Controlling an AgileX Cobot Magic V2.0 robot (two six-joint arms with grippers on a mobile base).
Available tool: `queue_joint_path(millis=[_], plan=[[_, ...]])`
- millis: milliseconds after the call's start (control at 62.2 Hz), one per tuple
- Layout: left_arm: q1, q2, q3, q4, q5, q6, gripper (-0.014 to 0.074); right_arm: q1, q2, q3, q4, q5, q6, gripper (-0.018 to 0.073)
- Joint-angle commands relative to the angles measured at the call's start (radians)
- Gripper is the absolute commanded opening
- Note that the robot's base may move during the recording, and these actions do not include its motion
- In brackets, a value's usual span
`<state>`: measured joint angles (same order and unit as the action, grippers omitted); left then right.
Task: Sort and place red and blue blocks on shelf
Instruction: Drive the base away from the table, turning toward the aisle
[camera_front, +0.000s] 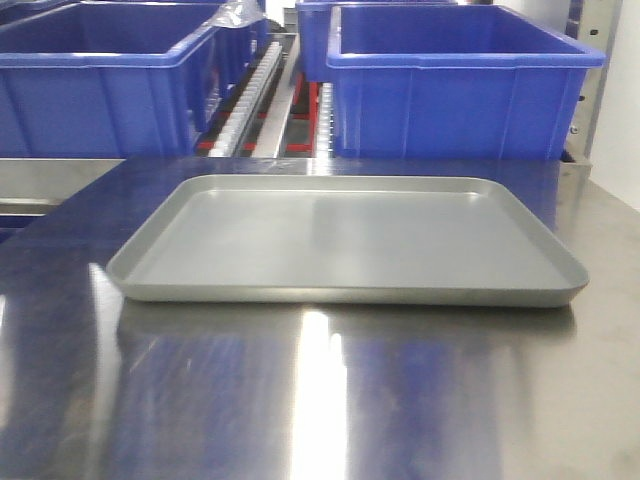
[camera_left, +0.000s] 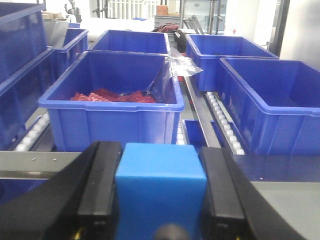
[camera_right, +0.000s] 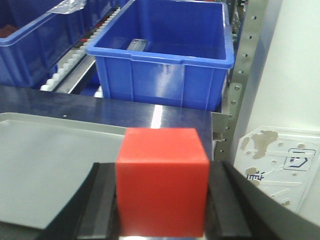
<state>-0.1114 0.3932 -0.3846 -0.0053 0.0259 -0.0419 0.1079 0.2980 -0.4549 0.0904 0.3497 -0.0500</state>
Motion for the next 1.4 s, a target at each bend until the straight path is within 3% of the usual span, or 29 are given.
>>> queue_joint_path(millis=[0,1382], plan=[[0.001,0.006,-0.03,-0.008,-0.088,-0.002,0.0132,-0.005,0.006,-0.027,0.0,-0.088,-0.01,0.0055],[0.001,0.006,-0.03,-0.008,-0.088,-0.002,0.0132,-0.005,0.006,-0.027,0.0,-0.088,-0.01,0.0055]])
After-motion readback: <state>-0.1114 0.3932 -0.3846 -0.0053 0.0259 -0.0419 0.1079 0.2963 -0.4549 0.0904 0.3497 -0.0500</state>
